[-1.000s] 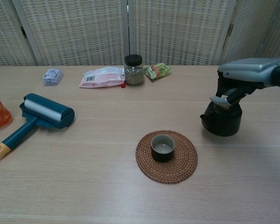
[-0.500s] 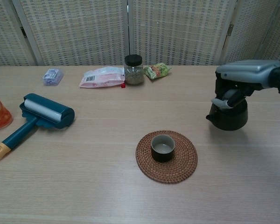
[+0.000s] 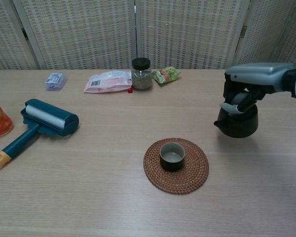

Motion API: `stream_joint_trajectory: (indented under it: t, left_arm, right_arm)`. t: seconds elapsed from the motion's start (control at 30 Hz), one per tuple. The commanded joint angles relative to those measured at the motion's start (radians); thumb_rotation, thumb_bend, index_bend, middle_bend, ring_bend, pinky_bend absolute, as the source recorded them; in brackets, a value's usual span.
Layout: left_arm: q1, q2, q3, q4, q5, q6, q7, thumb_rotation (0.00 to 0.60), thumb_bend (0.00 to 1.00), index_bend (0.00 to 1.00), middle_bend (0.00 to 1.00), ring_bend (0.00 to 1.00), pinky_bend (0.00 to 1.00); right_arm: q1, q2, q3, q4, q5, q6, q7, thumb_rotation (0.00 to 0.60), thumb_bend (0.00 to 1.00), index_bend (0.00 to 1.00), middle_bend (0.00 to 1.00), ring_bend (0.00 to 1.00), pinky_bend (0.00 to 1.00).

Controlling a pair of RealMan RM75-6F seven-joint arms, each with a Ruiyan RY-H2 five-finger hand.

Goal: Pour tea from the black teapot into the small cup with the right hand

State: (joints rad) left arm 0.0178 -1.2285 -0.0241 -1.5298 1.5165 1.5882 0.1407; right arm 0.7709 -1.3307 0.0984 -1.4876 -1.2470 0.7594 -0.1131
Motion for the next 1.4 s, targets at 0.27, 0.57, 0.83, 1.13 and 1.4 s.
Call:
stream_joint_trajectory:
  t: [0.27,0.57,0.83,1.13,1.4]
  left_arm:
    - [0.001,0.004,-0.001,-0.003,-0.001,0.003,0.001,0.600,0.20,0.11,0.10,0.12,0.02]
    - [0.007,0.006,0.000,-0.009,0.002,0.013,0.002,0.600,0.20,0.11,0.10,0.12,0.02]
    - [0.016,0.005,0.001,-0.008,0.002,0.025,-0.003,0.600,0.20,0.11,0.10,0.12,0.02]
    - [0.025,0.001,0.003,0.003,0.000,0.032,-0.014,0.600,0.20,0.11,0.10,0.12,0.02]
    - [0.032,-0.005,0.004,0.016,-0.002,0.038,-0.023,0.600,0.20,0.11,0.10,0.12,0.02]
  right_arm:
    - [0.021,-0.005,0.016,-0.049,-0.039,-0.013,0.058,0.505,0.61,1.00,1.00,0.89,0.38]
    - [0.066,-0.022,0.024,-0.075,-0.068,-0.041,0.039,0.503,0.61,1.00,1.00,0.89,0.38]
    - [0.123,-0.036,0.026,-0.081,-0.049,-0.085,-0.054,0.504,0.61,1.00,1.00,0.90,0.38]
    - [0.183,-0.037,0.018,-0.097,-0.006,-0.125,-0.180,0.505,0.61,1.00,1.00,0.90,0.38]
    - [0.224,-0.036,0.003,-0.117,0.041,-0.134,-0.281,0.507,0.60,1.00,1.00,0.90,0.38]
